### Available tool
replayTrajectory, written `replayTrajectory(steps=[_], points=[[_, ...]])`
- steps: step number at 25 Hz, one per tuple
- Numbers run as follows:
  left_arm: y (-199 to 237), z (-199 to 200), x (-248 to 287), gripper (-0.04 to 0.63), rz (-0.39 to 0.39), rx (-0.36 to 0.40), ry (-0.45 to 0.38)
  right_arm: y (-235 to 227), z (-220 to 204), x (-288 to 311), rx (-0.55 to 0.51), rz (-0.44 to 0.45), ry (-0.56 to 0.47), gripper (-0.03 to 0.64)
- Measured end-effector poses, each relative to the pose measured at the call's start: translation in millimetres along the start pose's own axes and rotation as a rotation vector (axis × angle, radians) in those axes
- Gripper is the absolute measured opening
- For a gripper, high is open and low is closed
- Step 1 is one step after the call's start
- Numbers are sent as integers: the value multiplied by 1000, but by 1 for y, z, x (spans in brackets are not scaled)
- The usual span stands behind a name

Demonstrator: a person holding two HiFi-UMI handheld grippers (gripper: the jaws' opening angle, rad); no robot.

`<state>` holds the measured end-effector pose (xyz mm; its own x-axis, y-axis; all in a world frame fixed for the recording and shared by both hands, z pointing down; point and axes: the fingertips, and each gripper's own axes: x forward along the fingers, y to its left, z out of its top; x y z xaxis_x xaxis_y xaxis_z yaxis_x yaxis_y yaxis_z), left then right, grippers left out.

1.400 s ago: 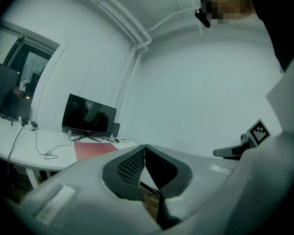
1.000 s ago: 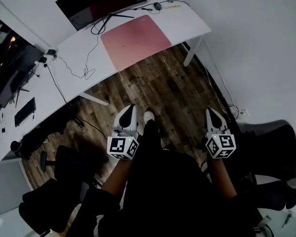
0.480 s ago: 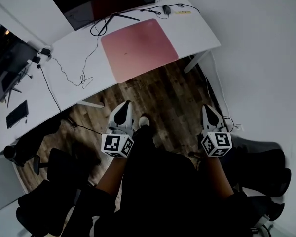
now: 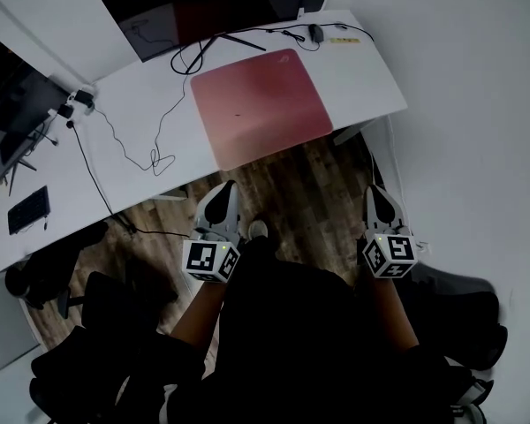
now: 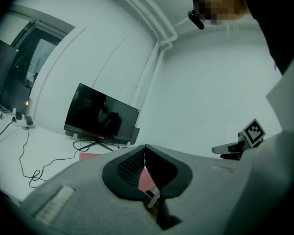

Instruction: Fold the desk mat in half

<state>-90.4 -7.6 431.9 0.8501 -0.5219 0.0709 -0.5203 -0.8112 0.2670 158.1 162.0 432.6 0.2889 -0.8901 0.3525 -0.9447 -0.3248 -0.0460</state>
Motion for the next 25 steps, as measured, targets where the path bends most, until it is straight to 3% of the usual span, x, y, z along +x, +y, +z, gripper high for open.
replayTrajectory(steps=[5,10,18,25], points=[[27,6,21,21,6,17,19,10,10,36,-9,12,13,-2],[47,6,35,21,15,-40,-1,15,18,61,-26,10,35,-2],[71,-6,36,21,49,-71,30,26,12,83,-48,40,90,-2],[77,-15,37,21,96,-51,64,32,24,99,-75,101,84,-2]])
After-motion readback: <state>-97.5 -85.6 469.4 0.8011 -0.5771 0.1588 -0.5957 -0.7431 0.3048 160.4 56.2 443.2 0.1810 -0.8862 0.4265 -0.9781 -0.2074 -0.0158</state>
